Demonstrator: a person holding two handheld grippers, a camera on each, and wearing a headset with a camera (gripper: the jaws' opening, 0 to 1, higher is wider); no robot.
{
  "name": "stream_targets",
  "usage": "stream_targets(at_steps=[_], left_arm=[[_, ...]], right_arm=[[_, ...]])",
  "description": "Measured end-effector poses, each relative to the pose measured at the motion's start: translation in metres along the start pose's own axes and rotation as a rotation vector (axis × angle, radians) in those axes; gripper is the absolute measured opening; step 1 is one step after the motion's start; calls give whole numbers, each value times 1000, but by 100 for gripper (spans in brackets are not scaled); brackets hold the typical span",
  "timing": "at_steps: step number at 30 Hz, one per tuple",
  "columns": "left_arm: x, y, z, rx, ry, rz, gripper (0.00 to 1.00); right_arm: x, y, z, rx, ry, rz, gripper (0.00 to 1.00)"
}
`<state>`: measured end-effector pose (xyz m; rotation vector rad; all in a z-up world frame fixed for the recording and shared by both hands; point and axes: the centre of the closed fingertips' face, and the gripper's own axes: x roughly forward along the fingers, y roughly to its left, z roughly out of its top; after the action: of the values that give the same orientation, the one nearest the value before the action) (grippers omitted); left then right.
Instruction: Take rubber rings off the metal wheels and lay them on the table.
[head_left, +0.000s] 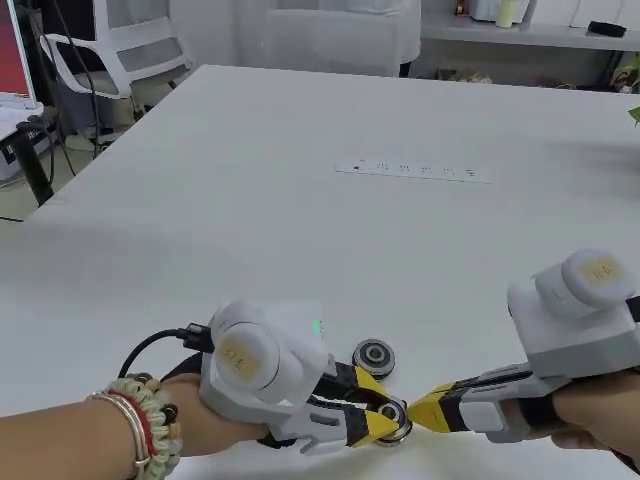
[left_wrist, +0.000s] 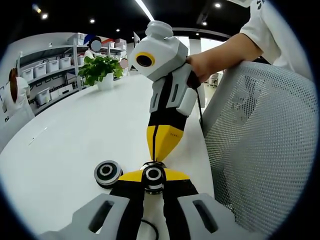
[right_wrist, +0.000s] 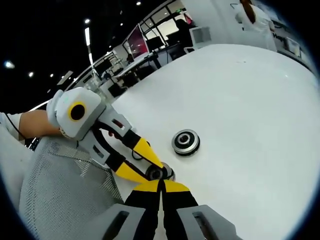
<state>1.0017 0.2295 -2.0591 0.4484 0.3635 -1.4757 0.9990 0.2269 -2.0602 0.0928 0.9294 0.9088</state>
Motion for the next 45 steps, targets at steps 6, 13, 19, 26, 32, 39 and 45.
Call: stream_targets(at_steps=[6, 13, 19, 26, 32, 39, 45], left_arm=[[0, 0, 0, -1, -2, 0, 8], [0, 0, 0, -6, -5, 1, 8], [1, 0, 0, -7, -6, 3, 8], [1, 1, 0, -9, -5, 5, 8], [2, 1, 1, -21, 15, 8, 8], [2, 1, 1, -37, 38, 5, 8], [-1, 2, 6, -39, 33, 1, 11]], right_arm=[[0, 2, 1, -4, -3, 6, 0], [1, 4, 3, -18, -9, 14, 0], [2, 14, 10, -51, -34, 46, 0], [4, 6, 8, -78, -9, -11, 0], [2, -4, 5, -30, -6, -40, 0], [1, -5, 6, -42, -6, -51, 0], [1, -6, 6, -44, -5, -52, 0]])
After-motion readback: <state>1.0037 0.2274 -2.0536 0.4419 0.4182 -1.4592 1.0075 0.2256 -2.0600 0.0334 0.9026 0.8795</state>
